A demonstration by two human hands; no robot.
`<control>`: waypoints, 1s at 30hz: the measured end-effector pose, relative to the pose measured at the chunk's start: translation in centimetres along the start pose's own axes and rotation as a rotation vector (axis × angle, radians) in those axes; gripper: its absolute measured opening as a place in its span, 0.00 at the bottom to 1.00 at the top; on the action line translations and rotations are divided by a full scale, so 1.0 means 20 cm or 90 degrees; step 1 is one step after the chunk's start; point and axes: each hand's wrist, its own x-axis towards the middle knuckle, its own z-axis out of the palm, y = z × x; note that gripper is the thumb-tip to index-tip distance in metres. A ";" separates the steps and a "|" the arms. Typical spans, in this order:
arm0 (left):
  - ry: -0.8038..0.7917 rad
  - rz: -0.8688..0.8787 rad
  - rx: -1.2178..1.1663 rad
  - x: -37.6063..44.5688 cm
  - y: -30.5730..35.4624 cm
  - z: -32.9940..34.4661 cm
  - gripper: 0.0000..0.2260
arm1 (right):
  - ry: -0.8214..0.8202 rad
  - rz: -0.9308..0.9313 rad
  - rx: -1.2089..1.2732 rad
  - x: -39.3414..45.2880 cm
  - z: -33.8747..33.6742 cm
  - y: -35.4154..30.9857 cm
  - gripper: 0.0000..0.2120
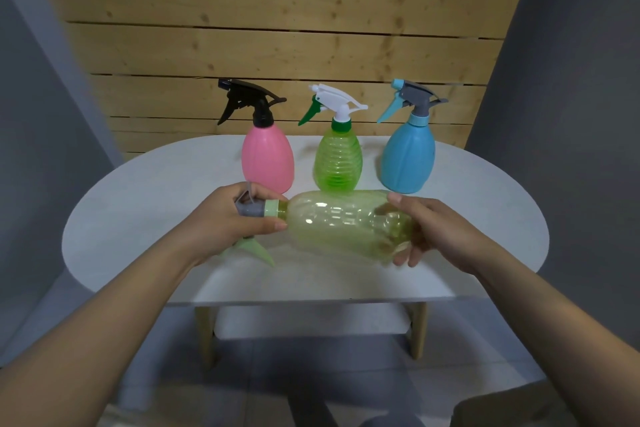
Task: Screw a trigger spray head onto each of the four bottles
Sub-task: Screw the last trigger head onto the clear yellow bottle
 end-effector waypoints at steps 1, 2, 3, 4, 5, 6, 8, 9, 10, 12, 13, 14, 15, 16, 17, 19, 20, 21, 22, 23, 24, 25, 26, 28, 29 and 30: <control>0.000 0.003 -0.001 0.00 0.00 0.00 0.13 | -0.009 0.030 -0.013 0.00 0.00 0.01 0.35; 0.001 0.004 -0.003 0.00 0.01 0.00 0.12 | -0.024 0.054 -0.016 0.00 0.01 0.01 0.38; 0.003 0.000 -0.005 0.00 0.01 0.00 0.12 | -0.043 0.066 -0.007 0.00 0.01 0.02 0.39; 0.006 -0.007 -0.008 0.01 0.01 0.01 0.11 | -0.055 0.068 0.018 0.00 0.01 0.02 0.38; 0.014 -0.018 -0.014 0.01 0.00 0.00 0.11 | -0.065 0.052 0.053 0.00 0.01 0.02 0.36; 0.019 -0.028 -0.020 0.01 0.00 0.00 0.11 | -0.069 0.026 0.096 0.00 0.01 0.02 0.33; 0.029 -0.044 -0.033 0.02 -0.01 0.00 0.11 | -0.068 -0.032 0.144 0.01 0.00 0.02 0.34; 0.030 -0.048 -0.039 0.02 -0.01 0.00 0.10 | -0.063 -0.055 0.136 0.01 -0.01 0.02 0.35; 0.027 -0.049 -0.041 0.02 -0.01 0.00 0.10 | -0.052 -0.070 0.120 0.01 -0.01 0.01 0.34; 0.010 -0.039 -0.028 0.02 0.00 0.00 0.11 | -0.020 -0.069 0.085 0.00 -0.01 0.00 0.26; -0.002 -0.027 -0.016 0.02 0.00 0.01 0.11 | -0.003 -0.060 0.061 -0.01 -0.01 -0.01 0.23; -0.013 -0.017 -0.006 0.01 0.00 0.01 0.11 | 0.009 -0.047 0.031 -0.01 -0.01 -0.01 0.24; -0.023 -0.009 -0.001 0.01 0.00 0.02 0.11 | 0.012 -0.030 0.005 -0.01 0.00 -0.01 0.28; -0.030 -0.005 0.001 0.01 0.00 0.02 0.12 | 0.008 -0.007 -0.015 -0.01 0.00 -0.01 0.33; -0.036 -0.001 0.002 0.00 0.00 0.02 0.12 | 0.003 0.018 -0.030 -0.01 0.00 -0.01 0.37; -0.045 0.003 0.007 0.00 0.00 0.02 0.12 | -0.018 0.060 -0.048 -0.02 -0.01 0.00 0.43; -0.045 0.003 0.009 0.00 0.00 0.02 0.12 | -0.034 0.071 -0.045 -0.02 -0.02 0.00 0.43; -0.038 0.002 0.010 0.00 -0.01 0.02 0.12 | -0.052 0.071 -0.028 -0.02 -0.01 0.00 0.42; -0.025 -0.001 0.008 0.01 -0.01 0.02 0.12 | -0.068 0.062 0.003 -0.03 -0.01 0.00 0.40; -0.006 -0.007 0.002 0.02 -0.01 0.01 0.12 | -0.082 0.043 0.050 -0.02 -0.01 0.00 0.39; 0.013 -0.019 -0.007 0.02 -0.02 0.01 0.12 | -0.090 0.017 0.110 -0.02 -0.01 0.00 0.38; 0.024 -0.033 -0.015 0.03 -0.02 0.00 0.12 | -0.088 -0.010 0.166 -0.01 -0.01 0.00 0.37; 0.027 -0.047 -0.018 0.04 -0.03 0.00 0.13 | -0.078 -0.037 0.197 -0.01 -0.01 0.00 0.36; 0.017 -0.056 -0.017 0.04 -0.03 -0.01 0.15 | -0.049 -0.079 0.184 0.00 -0.02 0.00 0.34; 0.010 -0.051 -0.011 0.04 -0.03 -0.01 0.14 | -0.039 -0.087 0.166 0.00 -0.03 -0.01 0.33; 0.003 -0.042 -0.002 0.03 -0.03 -0.01 0.14 | -0.032 -0.088 0.149 0.00 -0.03 -0.01 0.31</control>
